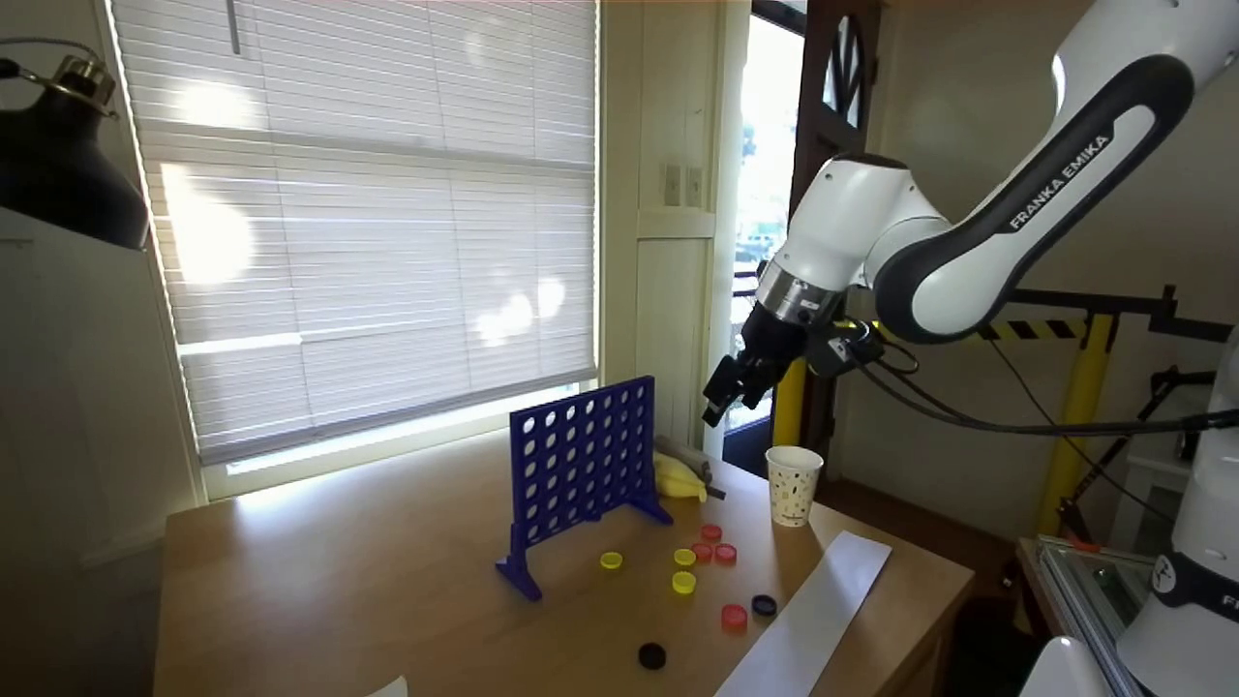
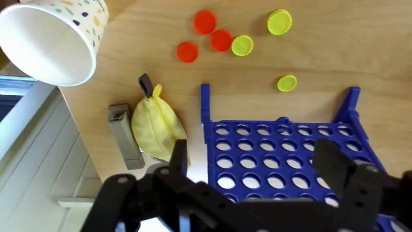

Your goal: Put one yellow chip in the blue gameboard.

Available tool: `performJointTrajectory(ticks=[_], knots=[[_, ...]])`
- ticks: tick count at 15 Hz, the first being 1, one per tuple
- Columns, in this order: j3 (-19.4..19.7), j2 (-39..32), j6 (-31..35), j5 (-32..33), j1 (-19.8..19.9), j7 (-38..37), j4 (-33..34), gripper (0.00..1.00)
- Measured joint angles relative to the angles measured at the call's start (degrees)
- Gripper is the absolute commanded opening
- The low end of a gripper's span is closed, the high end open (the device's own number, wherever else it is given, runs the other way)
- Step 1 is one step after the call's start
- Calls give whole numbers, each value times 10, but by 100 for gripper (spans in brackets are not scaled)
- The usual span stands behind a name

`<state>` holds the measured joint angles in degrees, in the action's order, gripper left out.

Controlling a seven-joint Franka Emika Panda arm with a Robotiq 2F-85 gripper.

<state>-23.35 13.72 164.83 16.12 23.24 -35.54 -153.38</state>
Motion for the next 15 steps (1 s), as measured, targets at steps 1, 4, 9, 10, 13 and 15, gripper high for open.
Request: performJointTrajectory(ticks=[1,4,9,10,13,15], knots=[[-19,-10,-2,33,27,-27,4,100],[-62,-33,-12,114,81,-91,15,100],[-103,-73,-37,227,126,-175,32,100],[-107,-82,-41,252,132,-191,36,100],[-110,-107,-58,305,139,-223,46,100],[-110,-116,-60,312,140,-227,51,100]])
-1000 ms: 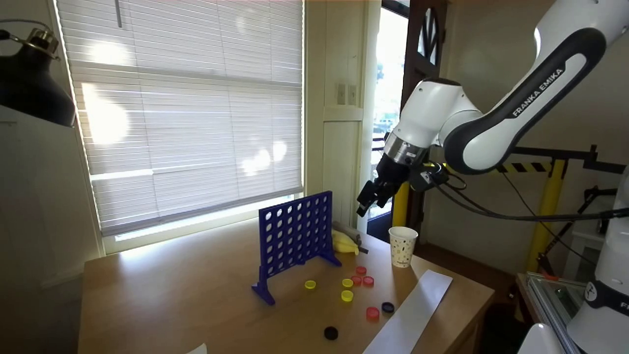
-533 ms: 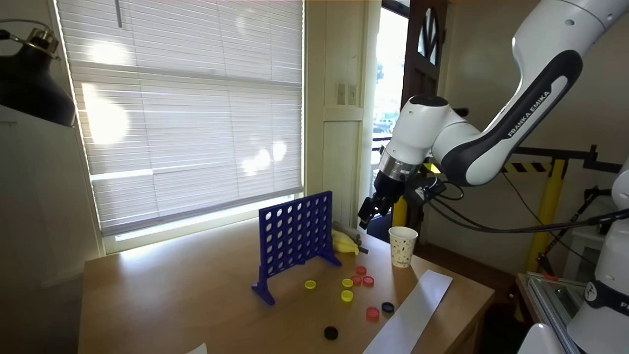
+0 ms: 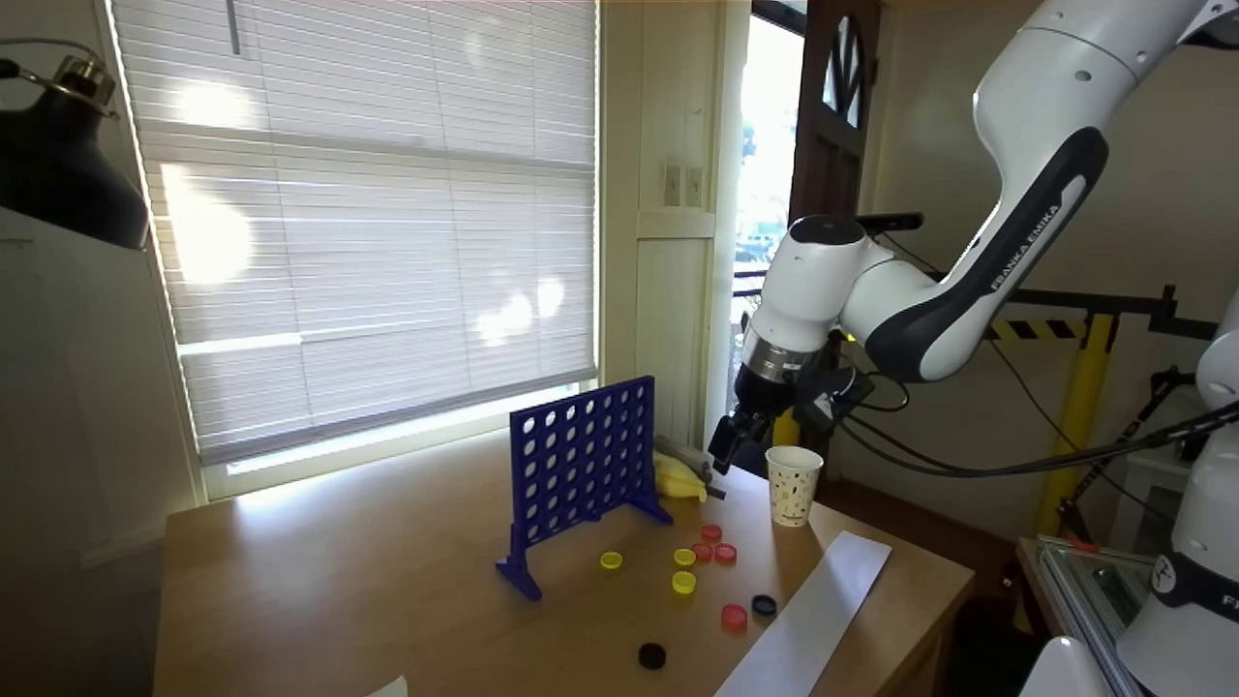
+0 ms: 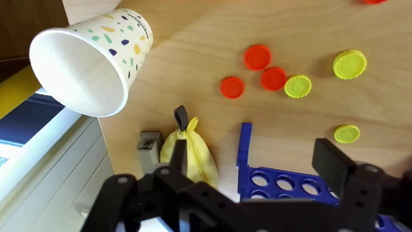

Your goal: Put one yellow chip in the blue gameboard.

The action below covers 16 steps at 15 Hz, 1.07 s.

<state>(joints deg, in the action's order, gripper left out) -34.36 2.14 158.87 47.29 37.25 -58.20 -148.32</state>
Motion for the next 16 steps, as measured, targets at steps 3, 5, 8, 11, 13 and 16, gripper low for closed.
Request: performJointTrajectory(ticks=[3,5,8,11,13,16], knots=[[0,-2,0,1,0,0,2,100],[0,-2,0,0,0,-1,2,100],[4,-13,0,1,1,-3,0,100],[6,-40,1,1,1,-3,1,100],[9,-60,4,5,1,-3,3,100],[20,-92,26,17,1,-4,7,100]])
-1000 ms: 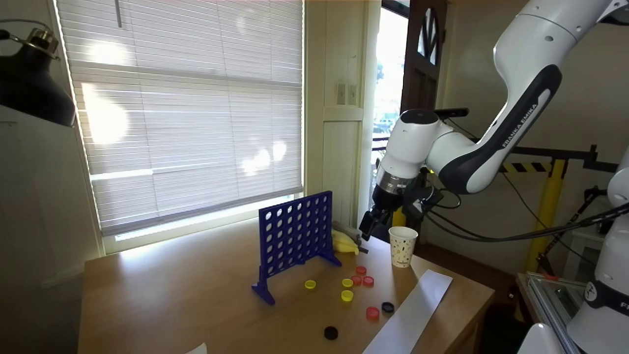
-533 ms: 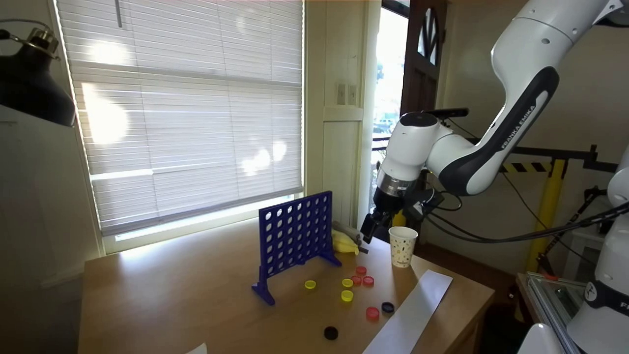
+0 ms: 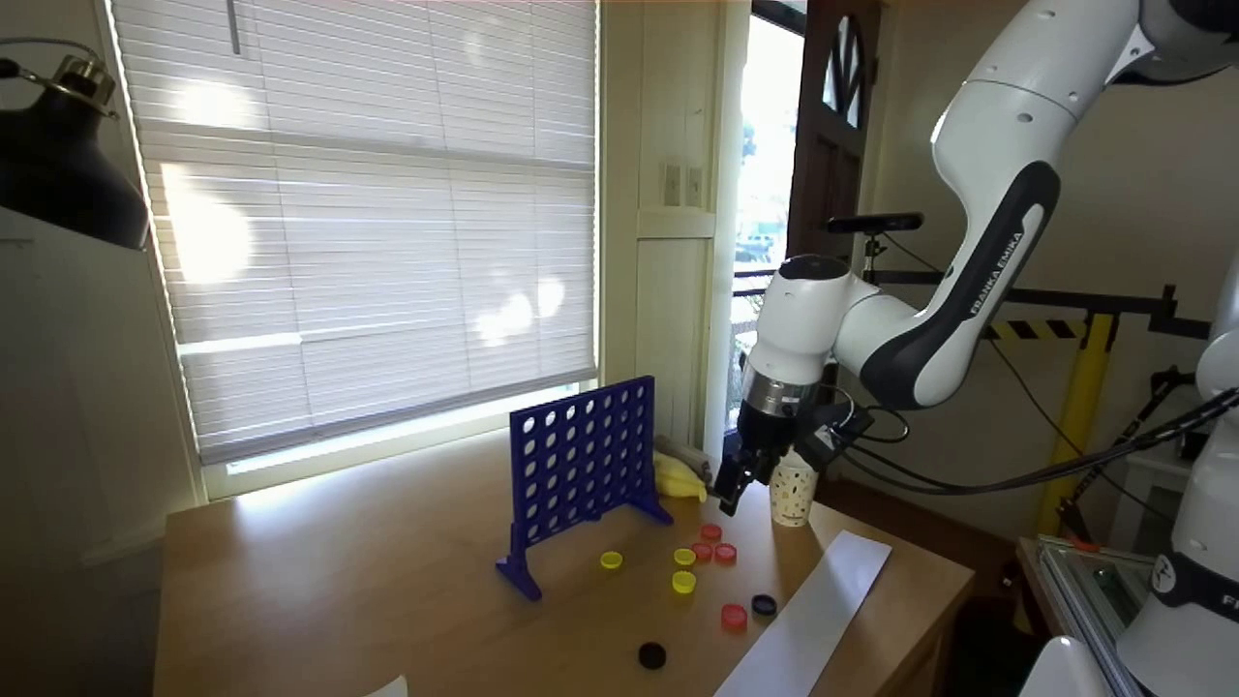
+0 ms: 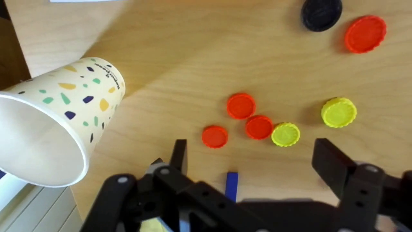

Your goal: Put one yellow chip in the blue gameboard.

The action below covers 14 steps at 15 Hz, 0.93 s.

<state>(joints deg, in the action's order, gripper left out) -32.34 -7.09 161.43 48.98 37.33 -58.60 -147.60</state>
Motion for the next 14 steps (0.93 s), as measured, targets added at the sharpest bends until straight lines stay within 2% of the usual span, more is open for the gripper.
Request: performJointTrajectory(ticks=[7,14], knots=[[44,-68,70,41,-2,-5,28,100],[77,-148,74,94,-33,5,91,100]])
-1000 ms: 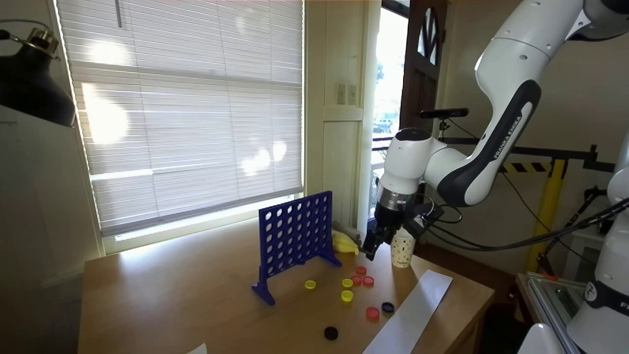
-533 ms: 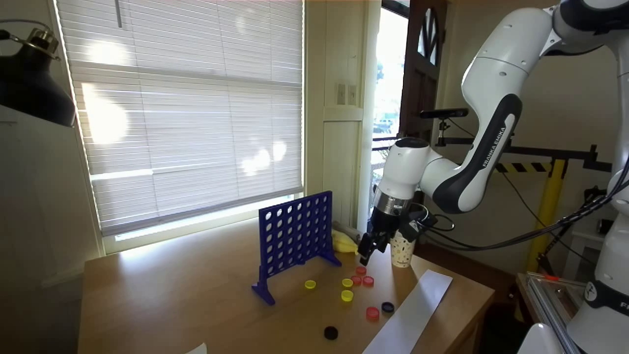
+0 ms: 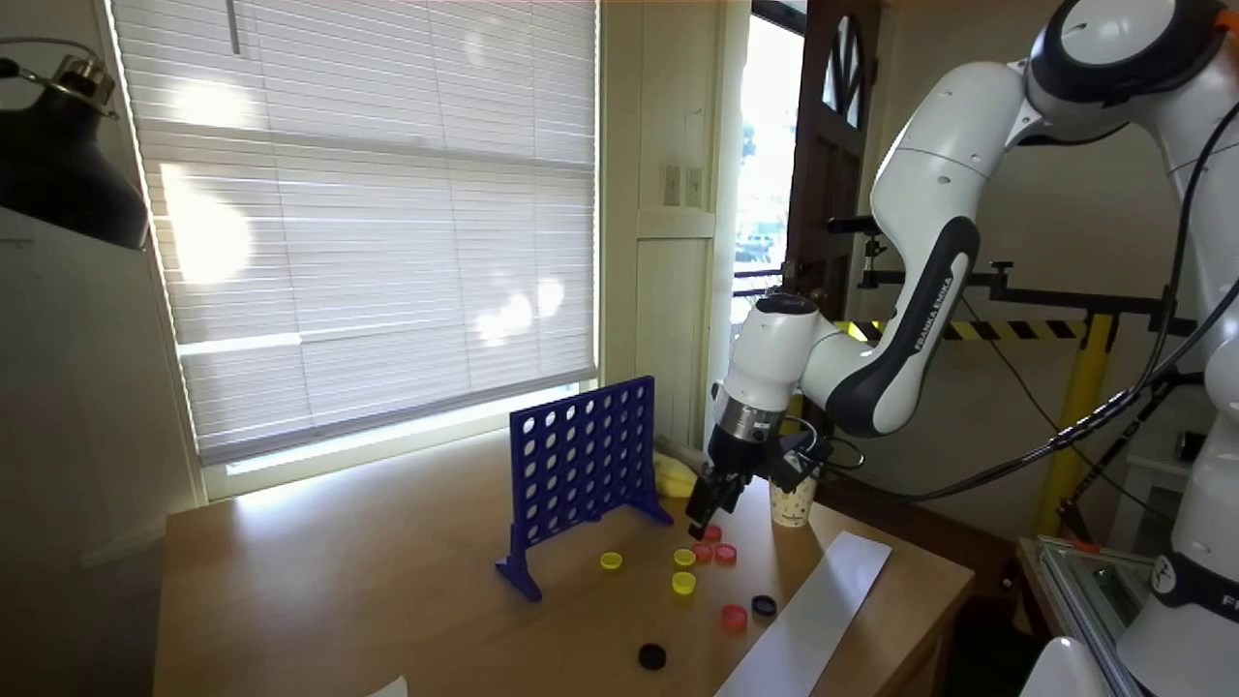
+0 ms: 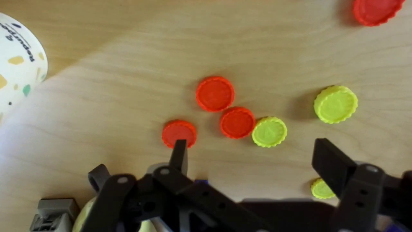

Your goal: Put one yellow chip in the blue gameboard.

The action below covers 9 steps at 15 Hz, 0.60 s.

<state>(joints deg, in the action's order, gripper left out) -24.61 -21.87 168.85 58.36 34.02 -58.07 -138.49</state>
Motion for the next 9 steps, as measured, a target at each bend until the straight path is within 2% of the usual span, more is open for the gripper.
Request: performJointTrajectory(ticks=[9], knots=[[11,-89,0,41,-30,74,77,100]])
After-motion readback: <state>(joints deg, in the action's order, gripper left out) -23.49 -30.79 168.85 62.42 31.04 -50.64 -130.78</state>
